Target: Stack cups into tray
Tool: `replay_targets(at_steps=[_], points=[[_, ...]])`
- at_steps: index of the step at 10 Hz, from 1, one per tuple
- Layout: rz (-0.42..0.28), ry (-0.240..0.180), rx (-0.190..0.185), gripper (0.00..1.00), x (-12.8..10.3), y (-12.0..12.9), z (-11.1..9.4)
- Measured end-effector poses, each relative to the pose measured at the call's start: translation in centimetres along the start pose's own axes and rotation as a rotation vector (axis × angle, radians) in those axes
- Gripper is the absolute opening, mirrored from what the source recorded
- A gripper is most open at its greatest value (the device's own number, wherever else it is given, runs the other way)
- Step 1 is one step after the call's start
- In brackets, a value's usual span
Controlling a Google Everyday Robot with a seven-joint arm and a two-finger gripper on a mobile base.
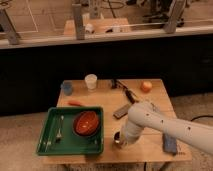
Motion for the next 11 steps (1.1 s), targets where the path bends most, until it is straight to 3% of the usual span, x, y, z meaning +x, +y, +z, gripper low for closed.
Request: replay_targets(at_steps=[2, 4, 7, 9, 11], points=[[0.011, 0.025, 0.033, 0.0, -0.1, -0.8, -2.4], [0.024, 0.063, 0.095, 0.0, 0.6, -2.7, -5.1], [0.032, 0.131, 0.165, 0.0, 2.5, -8.0, -8.2], [0.02, 0.145, 0.175, 0.0, 3.4, -11.8, -9.1], [0.019, 0.152, 0.17, 0.0, 3.7, -12.3, -9.3]])
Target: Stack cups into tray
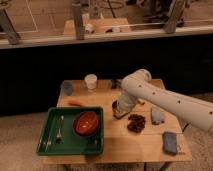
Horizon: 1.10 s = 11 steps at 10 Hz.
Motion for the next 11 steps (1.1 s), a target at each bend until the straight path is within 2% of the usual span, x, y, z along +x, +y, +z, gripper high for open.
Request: replay_targets(at_steps=[3, 5, 7, 9, 11], points=[[0.0, -0.001, 0.001, 0.0, 0.0, 0.0, 0.1], [-0.01, 0.021, 0.029, 0.0, 0.1, -0.8, -0.9], [-0.031, 0.056, 0.065, 0.0, 0.0, -3.0, -2.9], [-0.058, 0.079, 0.098, 0.0, 0.0, -4.6, -3.8], [-0.098, 0.088, 0.138, 0.0, -0.3, -7.8, -5.1]])
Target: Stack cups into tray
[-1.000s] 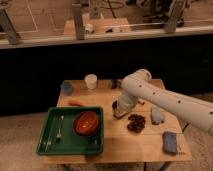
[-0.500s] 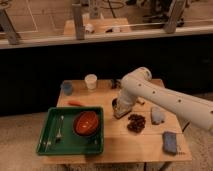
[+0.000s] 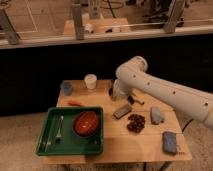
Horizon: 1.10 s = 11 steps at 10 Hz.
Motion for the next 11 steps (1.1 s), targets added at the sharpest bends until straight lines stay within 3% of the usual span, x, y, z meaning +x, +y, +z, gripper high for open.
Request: replay_targets(at_steps=[4, 6, 8, 11], points=[[-0.118, 0.007, 0.081, 0.0, -2.8, -9.5, -1.0], [-0.153, -0.004, 0.1, 0.0, -3.7, -12.5, -1.2], [-0.171, -0.032, 0.102, 0.0, -3.5, -15.7, -0.9], [-0.204, -0.066, 0.08, 0.0, -5.5, -17.7, -0.3]])
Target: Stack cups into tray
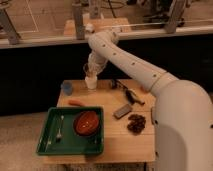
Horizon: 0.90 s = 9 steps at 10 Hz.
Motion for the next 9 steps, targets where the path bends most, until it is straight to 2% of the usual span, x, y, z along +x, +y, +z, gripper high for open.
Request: replay_targets(at_steps=[2, 6, 9], points=[[0.003, 0.012, -0.001, 0.0, 0.6, 0.2, -0.1], [0.001, 0.01, -0.002, 0.0, 0.5, 0.0, 0.3], [0.015, -0.004, 0.007, 0.0, 0.5, -1.1, 3.3]])
